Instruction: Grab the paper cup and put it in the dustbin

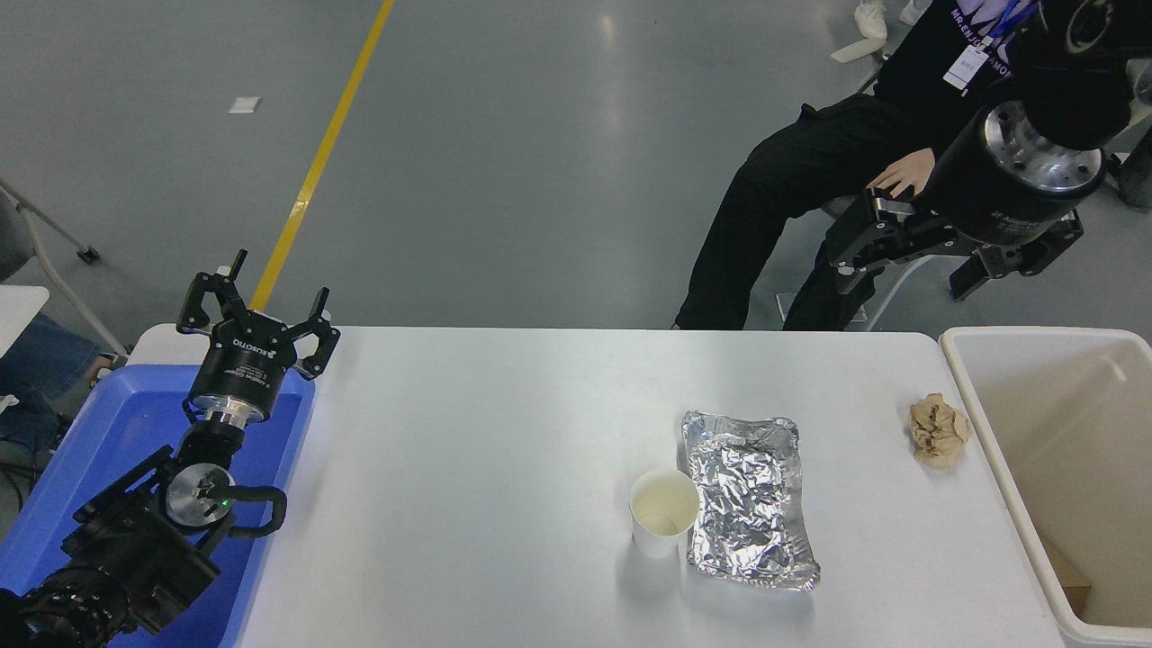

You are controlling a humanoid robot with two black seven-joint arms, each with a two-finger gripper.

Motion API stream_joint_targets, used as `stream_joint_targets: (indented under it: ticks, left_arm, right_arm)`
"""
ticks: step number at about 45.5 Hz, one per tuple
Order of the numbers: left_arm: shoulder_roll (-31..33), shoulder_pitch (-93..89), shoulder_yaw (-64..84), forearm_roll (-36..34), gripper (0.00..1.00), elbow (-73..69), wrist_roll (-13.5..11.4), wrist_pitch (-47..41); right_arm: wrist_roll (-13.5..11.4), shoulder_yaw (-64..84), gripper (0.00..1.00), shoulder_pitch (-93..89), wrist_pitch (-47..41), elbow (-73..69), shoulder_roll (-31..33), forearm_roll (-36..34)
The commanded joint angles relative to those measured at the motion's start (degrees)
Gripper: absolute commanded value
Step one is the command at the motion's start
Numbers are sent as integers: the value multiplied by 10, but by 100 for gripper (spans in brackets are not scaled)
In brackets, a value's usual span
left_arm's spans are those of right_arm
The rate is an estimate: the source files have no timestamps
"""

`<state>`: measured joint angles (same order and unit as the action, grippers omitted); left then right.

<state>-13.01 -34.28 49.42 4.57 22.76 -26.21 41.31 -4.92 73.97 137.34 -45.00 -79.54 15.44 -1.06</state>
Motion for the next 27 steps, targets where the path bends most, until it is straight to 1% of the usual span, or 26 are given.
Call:
stream_joint_targets:
  ticks: [1,9,15,23,27]
  left_arm:
    - [0,0,0,0,98,0,0,0]
    - [0,0,0,0,98,0,0,0]
    - [0,0,1,0,98,0,0,0]
    - [0,0,0,0,98,0,0,0]
    - [0,0,1,0,98,0,0,0]
  right_arm:
    - [-1,3,100,-15,0,0,-1,-17]
    - [0,-11,100,-35,0,-4,-5,-18]
    - [-4,-89,100,-93,0,-3,-5,0]
    - [-5,-152,100,-150,0,0,-28,73]
    - [-6,-154,100,-174,58,0,-44,103]
